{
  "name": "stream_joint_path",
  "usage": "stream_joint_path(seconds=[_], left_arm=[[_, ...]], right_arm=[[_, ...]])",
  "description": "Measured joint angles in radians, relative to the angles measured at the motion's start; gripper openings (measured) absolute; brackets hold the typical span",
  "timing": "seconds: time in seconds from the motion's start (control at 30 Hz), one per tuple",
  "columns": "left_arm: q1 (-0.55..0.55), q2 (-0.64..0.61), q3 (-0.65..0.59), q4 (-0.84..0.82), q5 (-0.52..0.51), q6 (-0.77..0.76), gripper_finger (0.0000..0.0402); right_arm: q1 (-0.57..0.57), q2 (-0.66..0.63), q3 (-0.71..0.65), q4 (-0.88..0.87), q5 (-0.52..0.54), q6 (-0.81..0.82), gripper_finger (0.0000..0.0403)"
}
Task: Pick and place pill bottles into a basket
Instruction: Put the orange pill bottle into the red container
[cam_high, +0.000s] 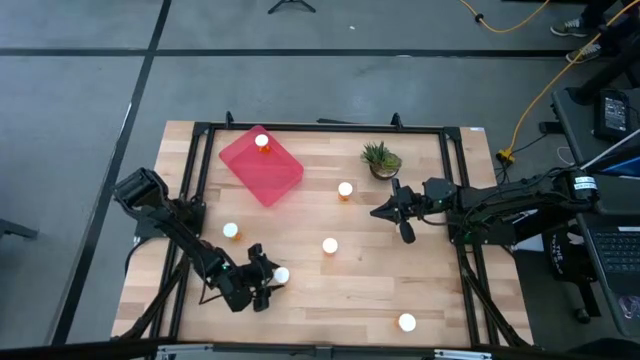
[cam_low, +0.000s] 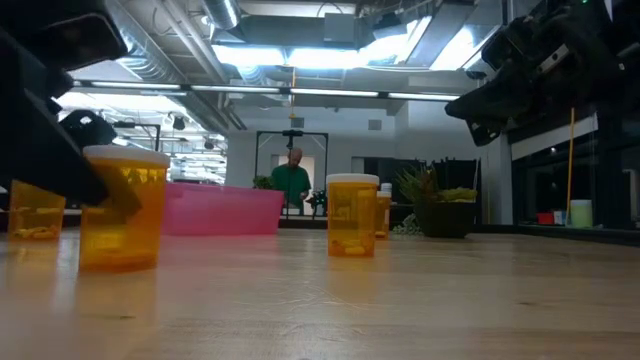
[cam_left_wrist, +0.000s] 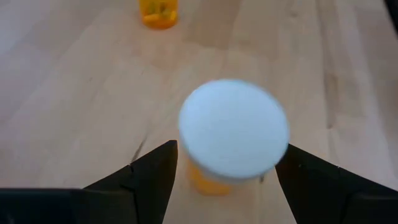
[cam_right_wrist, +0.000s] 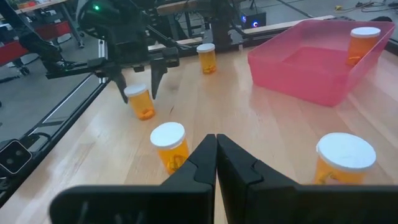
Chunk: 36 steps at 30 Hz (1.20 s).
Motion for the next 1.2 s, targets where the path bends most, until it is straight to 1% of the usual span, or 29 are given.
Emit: stream_joint_path(seconds=[0.17, 0.93, 1.03, 1.2], left_arm=[[0.005, 0.0, 0.0, 0.062, -0.001, 0.085, 0.0258], [0.005, 0.0, 0.0, 0.06, -0.003, 0.109, 0.0257], [0.005, 0.0, 0.0, 0.06, -0.003, 0.109, 0.025], [0.005, -0.001, 0.0, 0.06, -0.003, 0.109, 0.0221]], right_arm=[[0.0, 0.0, 0.0, 0.0, 0.0, 0.0, 0.0016], [0.0, 0.0, 0.0, 0.001, -0.001, 0.001, 0.0016], [0.0, 0.0, 0.0, 0.001, -0.001, 0.001, 0.0016], [0.0, 0.0, 0.0, 0.001, -0.001, 0.001, 0.0016]])
